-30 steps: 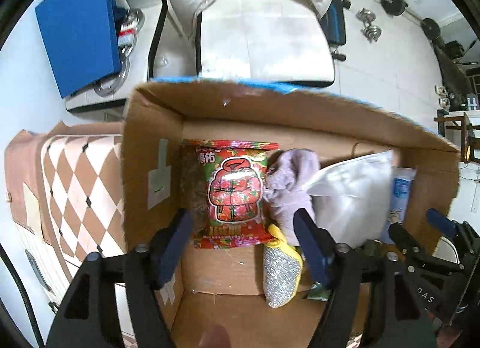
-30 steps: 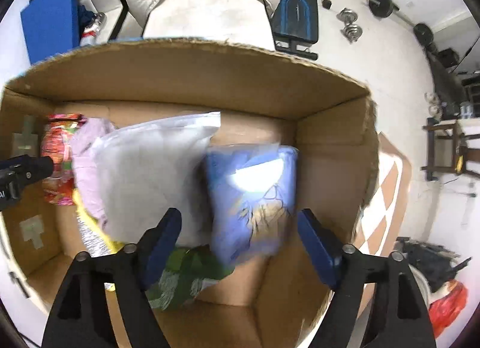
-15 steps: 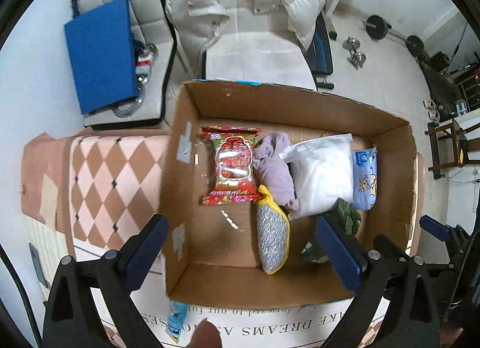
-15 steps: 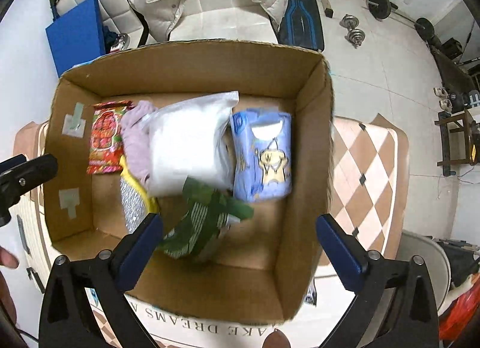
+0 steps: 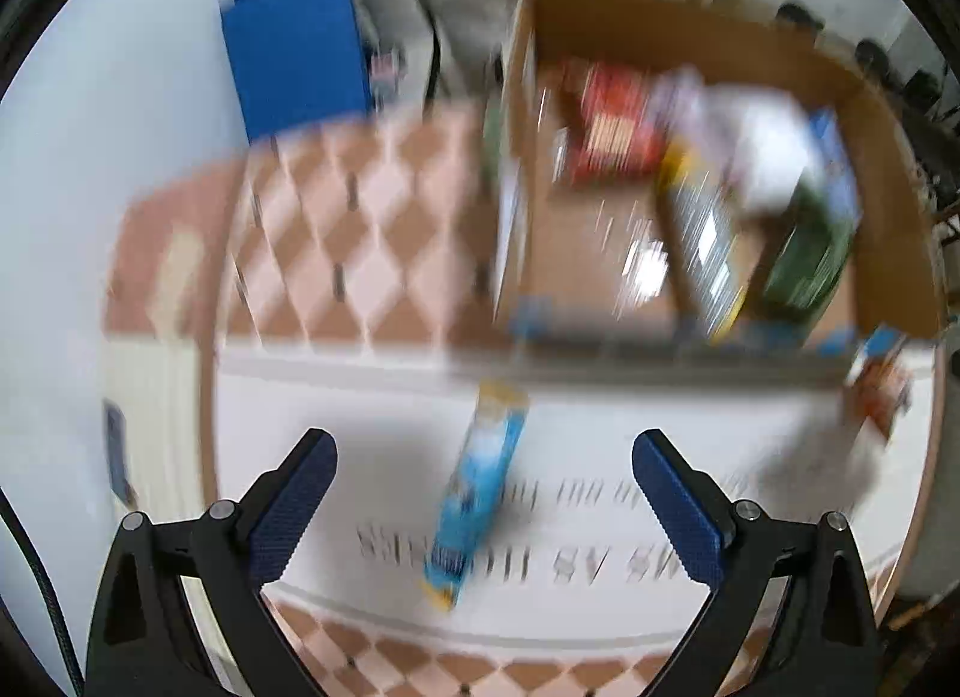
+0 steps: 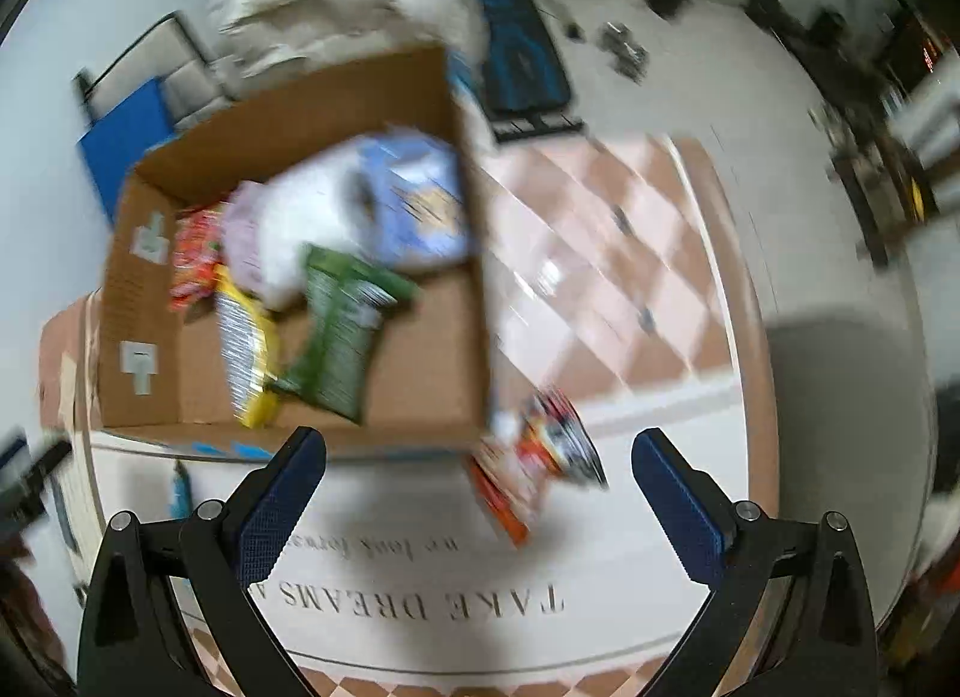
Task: Organize soft objects
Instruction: 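Grasp the blue tube snack with left tool while right tool grasps the orange bag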
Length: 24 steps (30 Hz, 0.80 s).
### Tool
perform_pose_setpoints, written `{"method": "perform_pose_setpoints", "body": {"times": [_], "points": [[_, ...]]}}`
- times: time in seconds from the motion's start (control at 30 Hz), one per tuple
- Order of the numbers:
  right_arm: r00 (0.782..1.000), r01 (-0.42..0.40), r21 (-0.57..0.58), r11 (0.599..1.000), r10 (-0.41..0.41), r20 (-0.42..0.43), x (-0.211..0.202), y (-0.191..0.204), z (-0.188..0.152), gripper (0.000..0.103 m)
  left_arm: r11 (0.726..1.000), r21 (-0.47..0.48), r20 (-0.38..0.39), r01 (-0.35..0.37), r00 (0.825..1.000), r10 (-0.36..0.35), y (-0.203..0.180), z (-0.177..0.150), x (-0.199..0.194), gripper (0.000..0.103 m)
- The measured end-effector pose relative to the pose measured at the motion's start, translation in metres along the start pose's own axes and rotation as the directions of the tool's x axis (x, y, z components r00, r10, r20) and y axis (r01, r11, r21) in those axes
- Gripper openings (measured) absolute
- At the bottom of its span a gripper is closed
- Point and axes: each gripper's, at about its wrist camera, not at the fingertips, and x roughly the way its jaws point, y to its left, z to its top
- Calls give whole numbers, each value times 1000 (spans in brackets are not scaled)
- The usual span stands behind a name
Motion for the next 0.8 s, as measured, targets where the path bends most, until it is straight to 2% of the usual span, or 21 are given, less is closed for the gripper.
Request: {"method": "perform_pose_setpoints", "body": {"times": [0.07,0.13,0.3,0.33,0.37,0.4,0.5,0.53,0.57,0.67,0.73,0.8], "points": [[998,-30,68,997,33,-46,19,-18,-10,103,1000,-21,-82,19,996,-21,11,-13,34,87],[994,-43,124,991,54,-90,41,-31,-18,103,998,-43,-154,44,987,-50,18,-20,64,79],[990,-56,192,980,79,-114,72,-42,-26,101,996,-45,-241,75,967,-84,17,-28,115,79],[989,-58,203,977,84,-119,77,-43,-26,100,996,-42,-252,78,964,-86,16,-28,120,75],[989,-62,214,975,89,-121,80,-44,-26,99,996,-39,-267,86,959,-93,14,-28,127,63],[987,-76,227,971,106,-121,85,-43,-25,98,995,-37,-286,91,953,-98,13,-28,133,62],[984,-87,255,963,122,-126,95,-43,-23,97,991,-55,-271,124,953,-134,15,-25,131,42],[984,-91,261,961,128,-125,97,-42,-22,95,991,-59,-265,123,955,-134,16,-25,130,31],[984,-92,267,959,130,-126,100,-41,-21,94,991,-59,-266,120,955,-132,15,-26,129,29],[980,-99,290,952,144,-135,111,-39,-19,80,991,-65,-261,117,957,-130,16,-31,129,24],[978,-98,303,948,147,-145,117,-38,-19,60,989,-80,-263,122,955,-138,16,-36,128,21],[978,-97,297,950,147,-149,121,-36,-21,54,986,-98,-267,135,951,-157,16,-40,126,18]]}}
